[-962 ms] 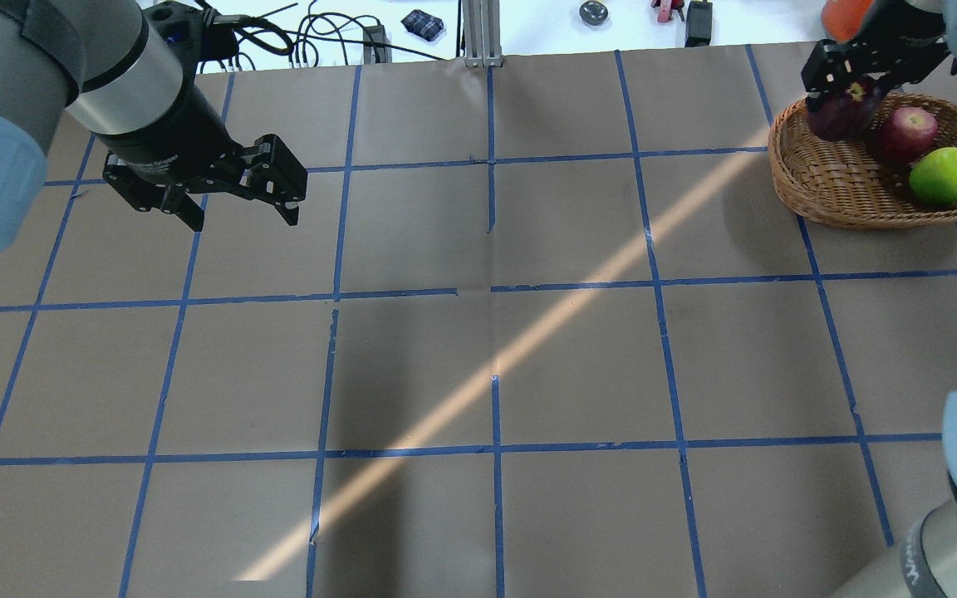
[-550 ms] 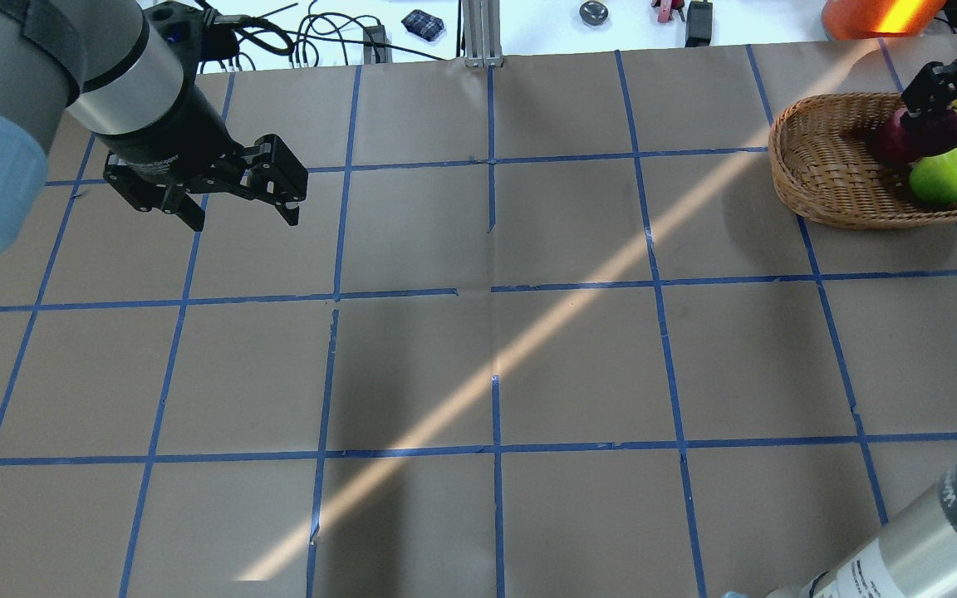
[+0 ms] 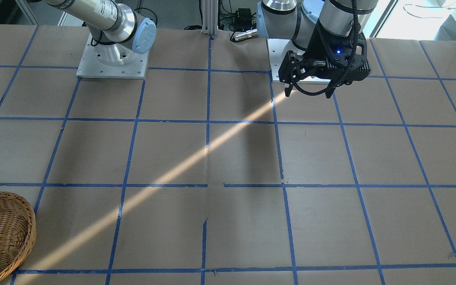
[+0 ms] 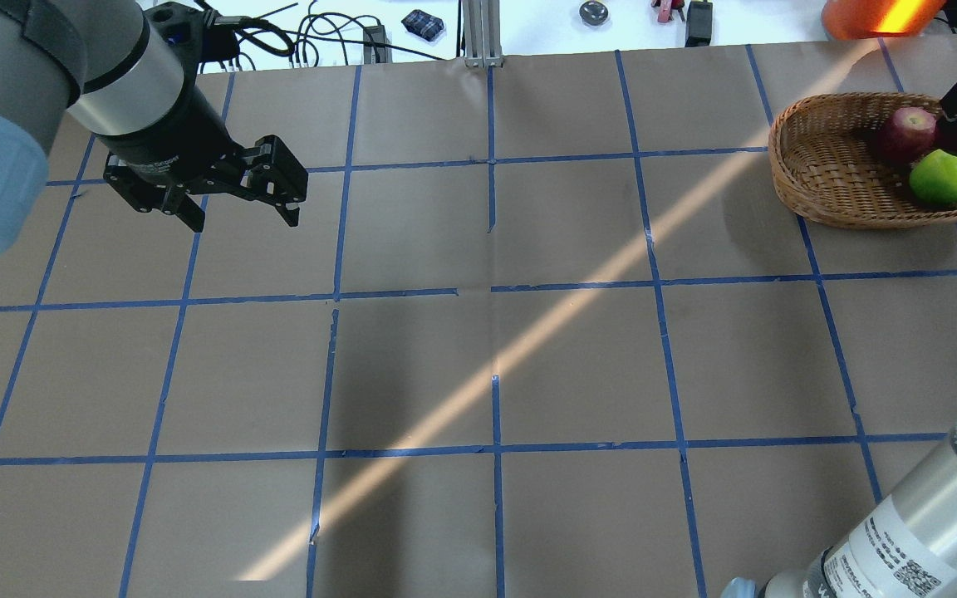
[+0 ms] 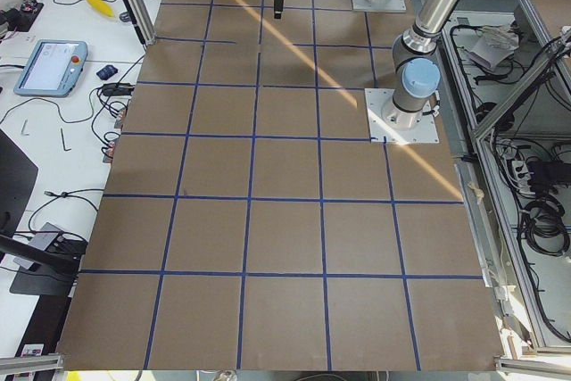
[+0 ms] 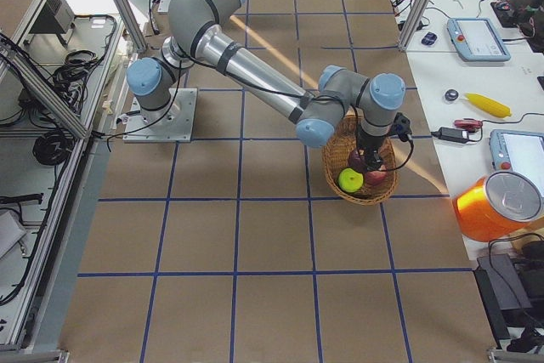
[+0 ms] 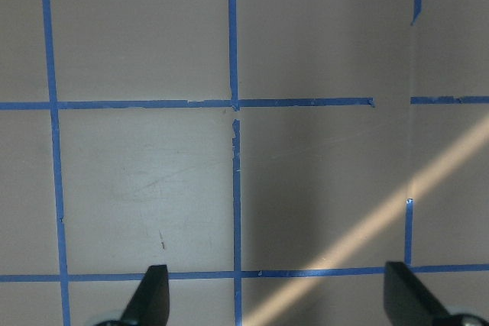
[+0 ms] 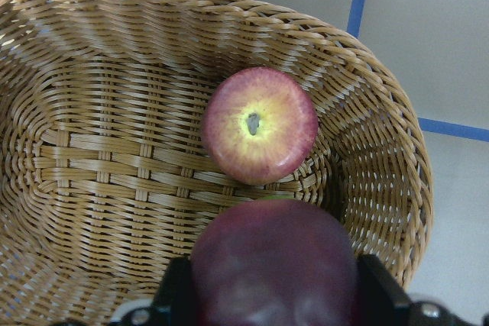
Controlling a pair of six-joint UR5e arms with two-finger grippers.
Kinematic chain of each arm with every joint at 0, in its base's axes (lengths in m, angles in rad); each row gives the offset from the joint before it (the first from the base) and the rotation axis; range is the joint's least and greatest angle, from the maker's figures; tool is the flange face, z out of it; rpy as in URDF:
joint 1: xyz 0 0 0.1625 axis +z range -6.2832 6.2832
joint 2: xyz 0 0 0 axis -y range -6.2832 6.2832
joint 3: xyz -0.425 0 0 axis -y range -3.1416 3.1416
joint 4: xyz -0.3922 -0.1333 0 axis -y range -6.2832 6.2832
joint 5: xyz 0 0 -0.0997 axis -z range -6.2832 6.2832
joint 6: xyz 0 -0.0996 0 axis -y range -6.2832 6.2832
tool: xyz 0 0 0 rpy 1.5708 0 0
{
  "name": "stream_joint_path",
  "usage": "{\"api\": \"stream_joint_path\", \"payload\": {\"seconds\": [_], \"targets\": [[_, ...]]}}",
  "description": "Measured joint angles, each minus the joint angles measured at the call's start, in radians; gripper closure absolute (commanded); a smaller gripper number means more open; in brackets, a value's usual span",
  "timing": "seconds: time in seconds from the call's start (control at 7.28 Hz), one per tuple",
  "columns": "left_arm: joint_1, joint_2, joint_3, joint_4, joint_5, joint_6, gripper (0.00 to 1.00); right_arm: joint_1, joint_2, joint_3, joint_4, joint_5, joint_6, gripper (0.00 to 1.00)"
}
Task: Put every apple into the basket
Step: 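Lower the dark apple into the basket and open the right gripper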
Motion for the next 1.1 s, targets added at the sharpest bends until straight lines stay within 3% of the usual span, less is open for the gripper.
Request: {"api": "stream_joint_path", "payload": {"seconds": [0.41, 0.55, 0.69, 0.82, 0.96, 1.1], "targets": [[-0.001, 0.0, 0.0, 0.0, 0.002, 0.0, 0.0, -0.001, 0.019, -0.007, -0.001, 0.003, 0.01, 1.0], [-0.001, 0.0, 0.0, -0.001, 0.002, 0.0, 0.0, -0.001, 0.026, -0.01, -0.003, 0.005, 0.012, 0.78], [-0.001, 0.002, 0.0, -0.005, 0.002, -0.001, 0.0, -0.001, 0.032, -0.013, -0.005, 0.005, 0.012, 0.7], [-0.001, 0.003, 0.0, -0.009, 0.003, -0.001, 0.0, -0.001, 0.035, -0.014, -0.008, 0.006, 0.013, 0.68], [-0.001, 0.004, 0.0, -0.011, 0.003, -0.001, 0.0, -0.001, 0.037, -0.014, -0.009, 0.007, 0.012, 0.32], [-0.001, 0.004, 0.0, -0.011, 0.003, -0.002, 0.0, -0.001, 0.041, -0.014, -0.009, 0.007, 0.012, 0.23]]}}
